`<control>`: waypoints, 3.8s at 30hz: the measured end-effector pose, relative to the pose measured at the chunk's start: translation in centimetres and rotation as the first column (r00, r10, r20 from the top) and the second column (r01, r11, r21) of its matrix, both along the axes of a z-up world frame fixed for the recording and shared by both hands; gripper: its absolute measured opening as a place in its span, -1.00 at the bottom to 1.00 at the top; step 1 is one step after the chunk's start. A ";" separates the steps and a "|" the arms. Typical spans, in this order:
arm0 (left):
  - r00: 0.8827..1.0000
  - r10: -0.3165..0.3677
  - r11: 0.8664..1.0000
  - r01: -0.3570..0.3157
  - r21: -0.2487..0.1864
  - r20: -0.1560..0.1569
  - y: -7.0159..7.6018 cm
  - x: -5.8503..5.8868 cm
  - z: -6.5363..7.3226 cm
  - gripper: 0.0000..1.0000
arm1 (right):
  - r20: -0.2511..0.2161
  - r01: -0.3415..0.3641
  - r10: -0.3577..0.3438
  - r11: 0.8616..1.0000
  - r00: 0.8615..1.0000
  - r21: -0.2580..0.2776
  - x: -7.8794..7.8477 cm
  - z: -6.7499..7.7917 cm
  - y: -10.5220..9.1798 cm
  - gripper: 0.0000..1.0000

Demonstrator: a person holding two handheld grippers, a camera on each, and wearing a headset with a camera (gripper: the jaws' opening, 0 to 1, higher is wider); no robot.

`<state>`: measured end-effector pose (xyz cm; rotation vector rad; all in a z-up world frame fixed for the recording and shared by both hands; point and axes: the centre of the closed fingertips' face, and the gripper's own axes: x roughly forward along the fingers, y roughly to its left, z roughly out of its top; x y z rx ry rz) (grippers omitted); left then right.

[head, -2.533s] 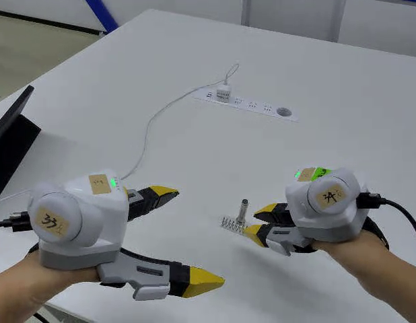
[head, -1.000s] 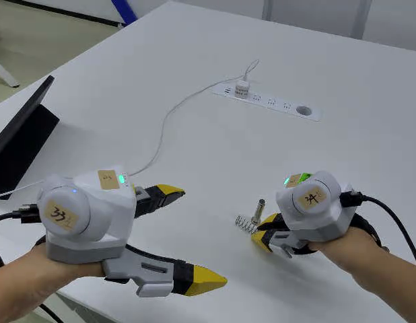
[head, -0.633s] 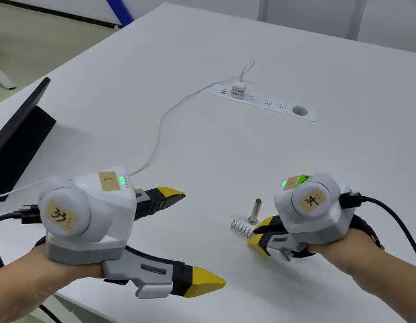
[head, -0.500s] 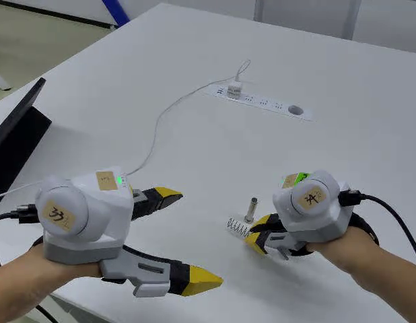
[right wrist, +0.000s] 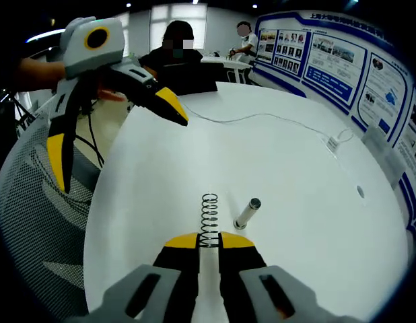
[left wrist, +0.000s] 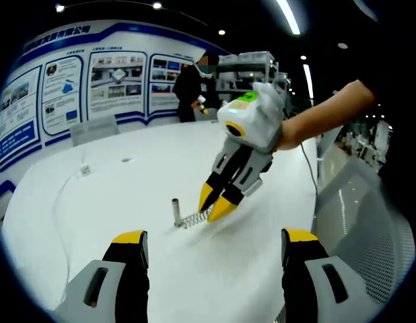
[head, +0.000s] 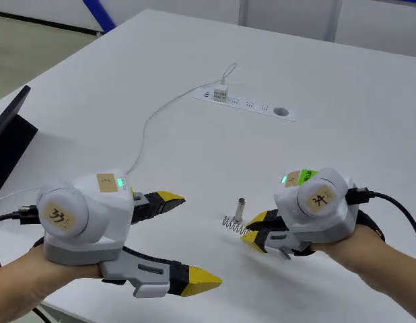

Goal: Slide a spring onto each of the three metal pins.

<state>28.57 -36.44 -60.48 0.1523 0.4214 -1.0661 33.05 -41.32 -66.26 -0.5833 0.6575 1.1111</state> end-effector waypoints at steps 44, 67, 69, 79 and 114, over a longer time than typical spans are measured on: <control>0.962 -0.269 0.961 0.264 0.086 0.052 -4.8 -1.4 0.2 -0.61 | 0.110 -0.274 0.270 0.961 0.957 0.026 -6.7 5.3 0.1 -0.79; 0.927 -0.353 0.930 0.332 0.158 0.127 -4.9 -2.0 0.1 -0.81 | 0.089 -0.243 0.238 0.968 0.967 0.062 -6.6 5.7 0.1 -0.72; 0.927 -0.354 0.930 0.333 0.157 0.128 -4.8 -2.0 0.1 -0.81 | 0.075 -0.241 0.236 0.969 0.969 0.062 -6.6 5.5 0.0 -0.67; 0.923 -0.368 0.927 0.354 0.124 0.115 -5.1 -2.7 0.4 -0.80 | 0.039 -0.231 0.229 0.969 0.973 0.090 -7.0 5.0 -0.1 -0.77; 0.941 -0.317 0.946 0.307 0.101 0.116 -5.4 -2.7 0.5 -0.80 | -0.058 -0.090 0.117 0.933 0.991 0.349 -7.3 9.6 1.7 -0.78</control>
